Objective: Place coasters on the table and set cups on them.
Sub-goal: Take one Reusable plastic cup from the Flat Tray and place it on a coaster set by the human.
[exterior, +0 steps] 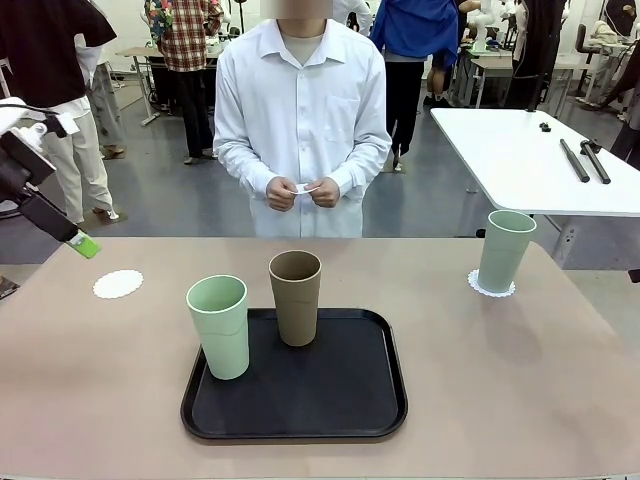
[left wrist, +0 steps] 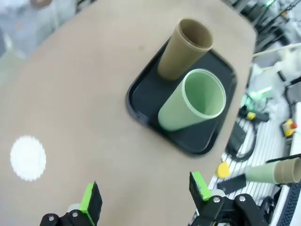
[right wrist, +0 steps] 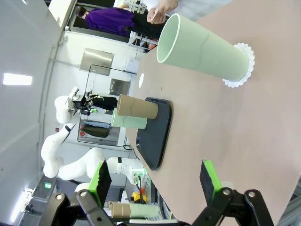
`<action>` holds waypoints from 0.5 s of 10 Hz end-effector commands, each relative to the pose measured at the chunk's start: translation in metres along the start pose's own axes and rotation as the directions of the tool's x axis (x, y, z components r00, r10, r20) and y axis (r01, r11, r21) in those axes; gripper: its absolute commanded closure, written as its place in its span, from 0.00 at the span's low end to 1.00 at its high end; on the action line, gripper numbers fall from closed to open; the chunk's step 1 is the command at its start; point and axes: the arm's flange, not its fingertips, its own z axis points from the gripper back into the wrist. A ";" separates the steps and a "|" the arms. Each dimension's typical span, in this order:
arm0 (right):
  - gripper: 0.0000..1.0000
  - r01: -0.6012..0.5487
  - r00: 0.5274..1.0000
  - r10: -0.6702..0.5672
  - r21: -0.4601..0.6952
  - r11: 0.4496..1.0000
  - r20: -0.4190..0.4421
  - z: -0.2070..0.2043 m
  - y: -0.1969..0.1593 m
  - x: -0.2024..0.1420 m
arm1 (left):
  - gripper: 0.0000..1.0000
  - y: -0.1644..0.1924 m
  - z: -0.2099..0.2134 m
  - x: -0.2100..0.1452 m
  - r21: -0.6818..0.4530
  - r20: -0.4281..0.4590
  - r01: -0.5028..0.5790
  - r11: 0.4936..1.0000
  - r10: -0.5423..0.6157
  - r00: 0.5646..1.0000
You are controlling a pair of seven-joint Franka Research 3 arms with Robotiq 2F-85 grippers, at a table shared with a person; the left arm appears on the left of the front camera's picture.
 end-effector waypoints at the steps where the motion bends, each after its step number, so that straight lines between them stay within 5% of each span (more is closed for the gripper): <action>1: 0.00 0.015 1.000 -0.015 -0.004 1.000 0.000 0.000 0.001 0.001 | 0.00 0.015 0.006 -0.008 -0.144 0.162 0.076 0.987 -0.053 0.985; 5: 0.00 0.015 1.000 -0.015 -0.004 1.000 0.000 0.000 0.001 0.001 | 0.00 0.042 -0.024 -0.041 -0.274 0.321 0.095 0.957 -0.002 0.947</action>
